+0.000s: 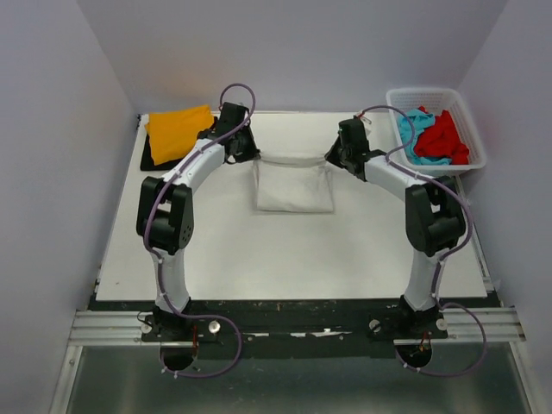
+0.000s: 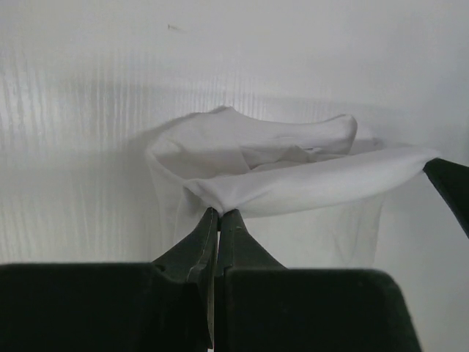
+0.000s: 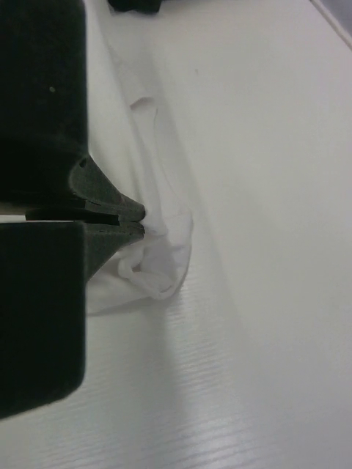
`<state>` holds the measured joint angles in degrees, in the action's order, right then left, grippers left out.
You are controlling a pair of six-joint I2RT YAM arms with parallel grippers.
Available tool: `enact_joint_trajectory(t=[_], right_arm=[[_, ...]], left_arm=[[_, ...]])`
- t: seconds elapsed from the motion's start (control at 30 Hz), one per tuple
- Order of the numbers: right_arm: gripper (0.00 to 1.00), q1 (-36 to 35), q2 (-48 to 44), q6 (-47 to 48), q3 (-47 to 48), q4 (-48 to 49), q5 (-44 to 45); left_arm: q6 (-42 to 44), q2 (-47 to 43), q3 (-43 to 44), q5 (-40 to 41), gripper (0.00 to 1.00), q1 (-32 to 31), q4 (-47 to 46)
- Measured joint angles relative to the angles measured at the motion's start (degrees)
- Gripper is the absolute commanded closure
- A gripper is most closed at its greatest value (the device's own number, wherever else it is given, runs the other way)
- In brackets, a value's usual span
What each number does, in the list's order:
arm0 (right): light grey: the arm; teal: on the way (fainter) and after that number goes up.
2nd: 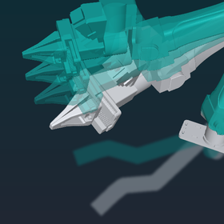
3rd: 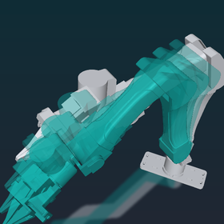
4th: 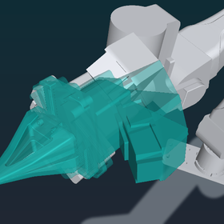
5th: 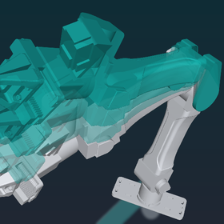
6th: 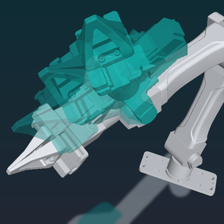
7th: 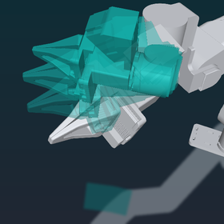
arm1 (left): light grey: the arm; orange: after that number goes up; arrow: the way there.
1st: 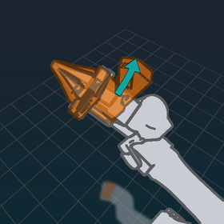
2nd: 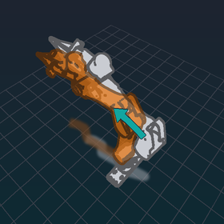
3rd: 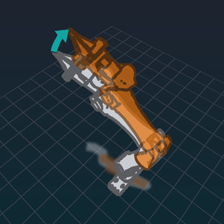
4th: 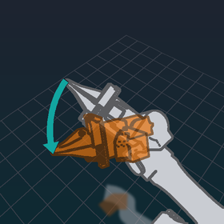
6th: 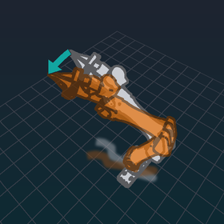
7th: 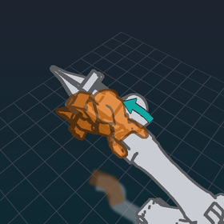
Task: Fold and stack the t-shirts
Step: Fold the long partially folded tshirt into a neat square
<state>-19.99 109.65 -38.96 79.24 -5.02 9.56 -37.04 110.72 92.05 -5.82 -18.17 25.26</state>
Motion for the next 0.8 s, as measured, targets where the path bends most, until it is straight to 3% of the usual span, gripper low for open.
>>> enact_joint_trajectory(t=[0.07,0.13,0.17,0.23,0.3,0.37,0.4,0.53,0.63,0.8], right_arm=[[0.99,0.6,3.6,-0.2,1.0,1.1,-0.7],[0.99,1.0,7.2,-0.5,2.4,1.2,-1.4],[0.96,1.1,8.7,-0.8,3.1,1.2,-1.4],[0.91,1.3,10.8,-1.4,3.9,1.3,-1.4],[0.73,1.4,11.9,-1.7,4.7,1.3,-1.4],[0.46,1.6,12.2,-1.8,5.7,1.0,-1.2],[0.38,1.7,12.2,-1.8,6.4,0.8,-1.0],[0.22,2.1,11.0,-0.8,8.9,0.2,-0.6],[0.01,2.1,7.2,-0.1,7.5,0.0,-2.9],[0.00,2.3,-1.7,-0.9,-1.4,6.9,-15.9]], left_arm=[[0.3,4.7,4.2,-1.1,1.00,0.7,1.1],[0.4,7.7,6.5,-1.9,0.92,1.1,2.0],[0.5,9.3,7.5,-2.6,0.84,1.3,2.6],[0.8,12.7,10.3,-4.0,0.58,1.7,4.1],[1.0,15.1,12.6,-4.7,0.27,2.0,5.3],[1.6,16.5,14.6,-5.3,0.07,2.3,6.5],[2.2,17.1,16.1,-5.7,0.02,2.5,7.5],[3.2,16.7,18.8,-7.3,0.02,2.8,7.9],[3.5,13.6,17.4,-8.5,0.01,2.7,7.7],[3.2,1.2,4.8,-11.6,0.01,0.8,2.8]])
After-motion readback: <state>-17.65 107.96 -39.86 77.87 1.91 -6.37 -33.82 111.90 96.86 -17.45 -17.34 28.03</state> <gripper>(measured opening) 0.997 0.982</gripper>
